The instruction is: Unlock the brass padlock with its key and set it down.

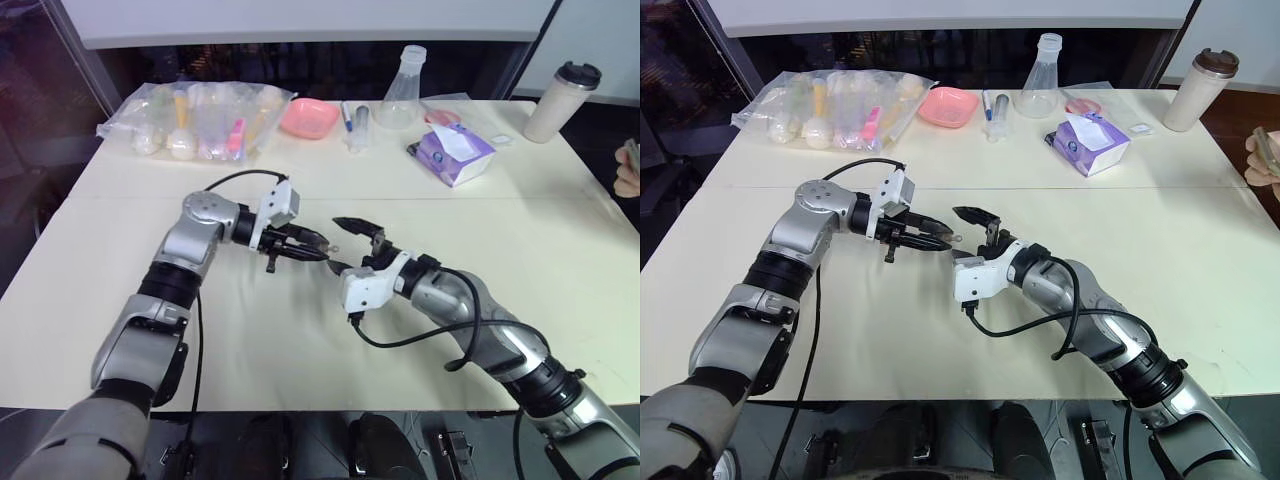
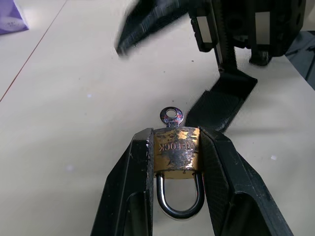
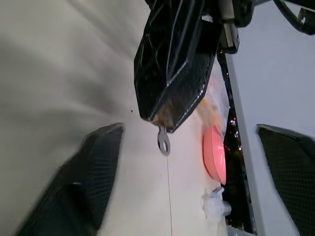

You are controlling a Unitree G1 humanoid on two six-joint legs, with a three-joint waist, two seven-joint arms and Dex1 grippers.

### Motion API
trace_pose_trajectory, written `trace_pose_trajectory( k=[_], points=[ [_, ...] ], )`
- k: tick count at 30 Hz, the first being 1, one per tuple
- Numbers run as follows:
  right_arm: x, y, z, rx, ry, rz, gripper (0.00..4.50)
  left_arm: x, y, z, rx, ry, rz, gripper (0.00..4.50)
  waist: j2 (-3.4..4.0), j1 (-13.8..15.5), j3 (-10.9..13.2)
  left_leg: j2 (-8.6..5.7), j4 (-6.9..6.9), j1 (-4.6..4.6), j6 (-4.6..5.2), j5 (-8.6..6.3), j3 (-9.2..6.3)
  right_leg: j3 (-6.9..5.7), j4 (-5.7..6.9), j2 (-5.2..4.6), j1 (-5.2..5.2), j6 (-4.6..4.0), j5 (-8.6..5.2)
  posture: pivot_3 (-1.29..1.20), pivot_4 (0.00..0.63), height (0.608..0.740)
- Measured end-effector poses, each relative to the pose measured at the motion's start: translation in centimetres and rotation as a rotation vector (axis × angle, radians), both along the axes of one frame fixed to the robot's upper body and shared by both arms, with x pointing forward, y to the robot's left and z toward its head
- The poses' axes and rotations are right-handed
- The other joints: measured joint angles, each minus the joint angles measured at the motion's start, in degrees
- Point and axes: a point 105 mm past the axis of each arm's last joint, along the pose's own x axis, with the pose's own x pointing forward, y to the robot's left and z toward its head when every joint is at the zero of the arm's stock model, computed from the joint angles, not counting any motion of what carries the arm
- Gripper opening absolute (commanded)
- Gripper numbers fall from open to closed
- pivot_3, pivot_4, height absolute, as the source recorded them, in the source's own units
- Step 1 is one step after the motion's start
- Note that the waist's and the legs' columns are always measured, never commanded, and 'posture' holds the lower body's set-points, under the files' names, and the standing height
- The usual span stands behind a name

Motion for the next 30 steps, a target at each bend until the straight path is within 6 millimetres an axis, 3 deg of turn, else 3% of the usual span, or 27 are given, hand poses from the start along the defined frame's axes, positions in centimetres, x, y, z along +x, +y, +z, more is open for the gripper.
trace_pose_trajectory(
  k=[5, 14, 27, 30],
  points=[
    [0.0, 0.0, -0.5, -0.024, 0.006, 0.005, 0.07, 0.0, -0.1, 0.2, -0.005, -0.007, -0.002, 0.77, 0.00, -0.04, 0.00, 0.01, 0.00, 0.00, 0.00, 0.00, 0.00, 0.00, 0.01, 0.01, -0.01, 0.00, 0.00, 0.00, 0.150, 0.715],
    [0.0, -0.1, -0.5, -0.023, 0.030, 0.005, 0.07, 0.0, -0.1, 0.5, 0.000, -0.042, -0.008, 0.77, 0.00, -0.04, 0.00, 0.00, 0.00, 0.01, -0.01, 0.01, 0.01, 0.00, 0.03, 0.00, -0.01, 0.00, 0.00, 0.00, 0.150, 0.715],
    [0.0, 0.0, -0.6, 0.128, 0.530, -0.016, 0.07, -0.7, -0.4, -0.1, 0.083, -0.392, -0.117, 0.77, 0.00, 0.01, 0.00, 0.01, 0.00, 0.01, 0.05, -0.03, 0.00, -0.01, 0.06, -0.06, -0.01, 0.00, 0.00, 0.00, 0.150, 0.715],
    [-0.2, 0.0, -0.6, 0.130, 0.569, -0.023, 0.07, -0.9, -0.3, -0.3, 0.086, -0.419, -0.135, 0.77, 0.00, 0.08, 0.00, 0.00, 0.01, 0.02, 0.29, -0.16, 0.00, -0.01, 0.06, -0.07, 0.00, 0.00, 0.00, 0.00, 0.150, 0.715]
  ],
)
